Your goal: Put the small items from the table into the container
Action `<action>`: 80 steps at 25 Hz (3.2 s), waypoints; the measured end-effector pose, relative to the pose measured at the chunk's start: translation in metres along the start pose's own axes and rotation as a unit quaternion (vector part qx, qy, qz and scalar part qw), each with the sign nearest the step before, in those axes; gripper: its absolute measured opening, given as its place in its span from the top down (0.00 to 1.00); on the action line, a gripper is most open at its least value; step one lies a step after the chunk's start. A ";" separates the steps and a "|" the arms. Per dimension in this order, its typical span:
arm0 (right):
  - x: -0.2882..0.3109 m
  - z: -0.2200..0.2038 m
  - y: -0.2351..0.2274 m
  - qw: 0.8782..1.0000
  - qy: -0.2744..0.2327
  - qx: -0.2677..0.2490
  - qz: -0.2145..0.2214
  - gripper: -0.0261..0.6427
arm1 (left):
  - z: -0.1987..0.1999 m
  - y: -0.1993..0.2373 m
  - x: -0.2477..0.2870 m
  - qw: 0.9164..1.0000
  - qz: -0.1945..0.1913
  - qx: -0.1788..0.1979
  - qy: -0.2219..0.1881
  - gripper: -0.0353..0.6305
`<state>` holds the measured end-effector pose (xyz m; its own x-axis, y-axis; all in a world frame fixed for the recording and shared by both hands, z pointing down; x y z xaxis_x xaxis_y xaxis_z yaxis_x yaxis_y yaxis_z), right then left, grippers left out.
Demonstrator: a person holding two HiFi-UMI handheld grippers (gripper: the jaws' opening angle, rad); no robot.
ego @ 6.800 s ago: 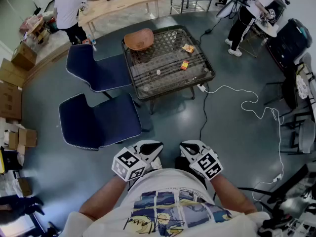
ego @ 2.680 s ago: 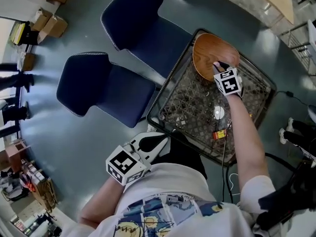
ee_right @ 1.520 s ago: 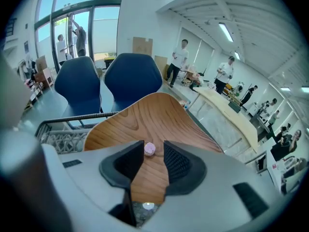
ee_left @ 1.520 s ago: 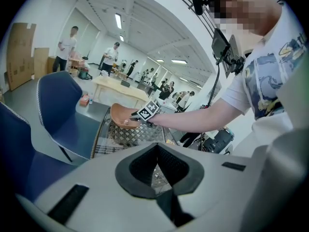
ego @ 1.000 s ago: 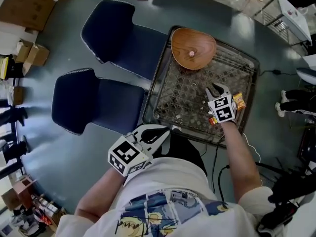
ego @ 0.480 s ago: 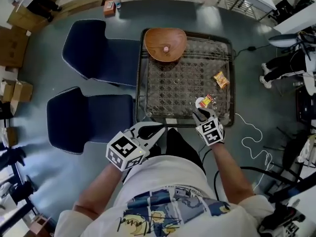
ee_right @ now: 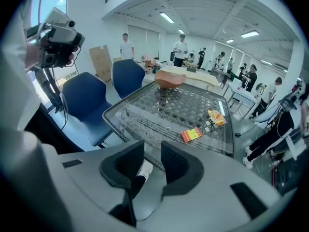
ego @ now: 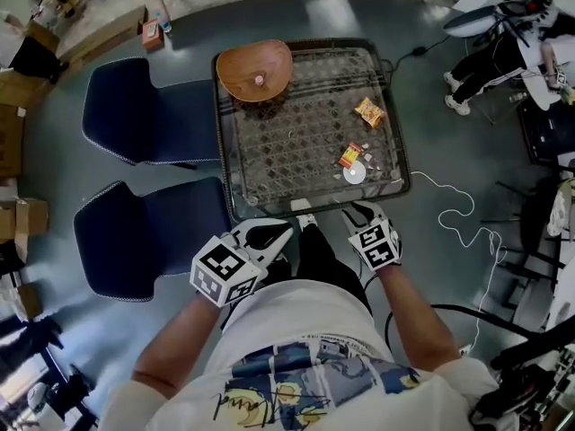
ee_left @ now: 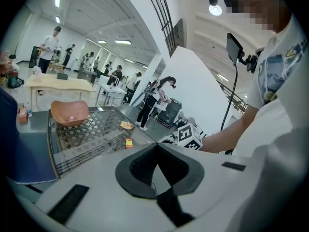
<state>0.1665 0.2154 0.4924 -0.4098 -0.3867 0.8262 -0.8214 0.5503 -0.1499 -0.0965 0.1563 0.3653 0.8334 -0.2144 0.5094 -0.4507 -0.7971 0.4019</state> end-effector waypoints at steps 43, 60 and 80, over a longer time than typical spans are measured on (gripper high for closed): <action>0.127 0.011 -0.174 0.987 0.099 -0.096 0.084 0.77 | 0.046 0.026 0.065 0.988 0.118 -0.091 0.027 0.94; 0.127 0.099 -0.177 0.985 0.040 -0.129 0.104 0.80 | 0.042 0.038 0.057 0.981 0.153 -0.116 -0.010 0.94; 0.238 0.306 -0.201 0.963 0.013 -0.251 0.092 0.80 | 0.001 0.038 -0.002 0.936 0.273 -0.210 -0.068 0.94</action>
<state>0.1129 -0.2141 0.5531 -0.5158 -0.2333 0.8244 -0.4374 0.8991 -0.0192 -0.1148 0.1254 0.3787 0.4626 -0.6181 0.6356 -0.8835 -0.2615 0.3887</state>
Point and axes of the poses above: the fingertips, and each gripper's own axes: x forward along the fingers, y to its left, z out of its top, the point moved 10 cm from there along -x, backward along the fingers, and after that the axes turned 10 degrees about z, right-handed, at the moved point
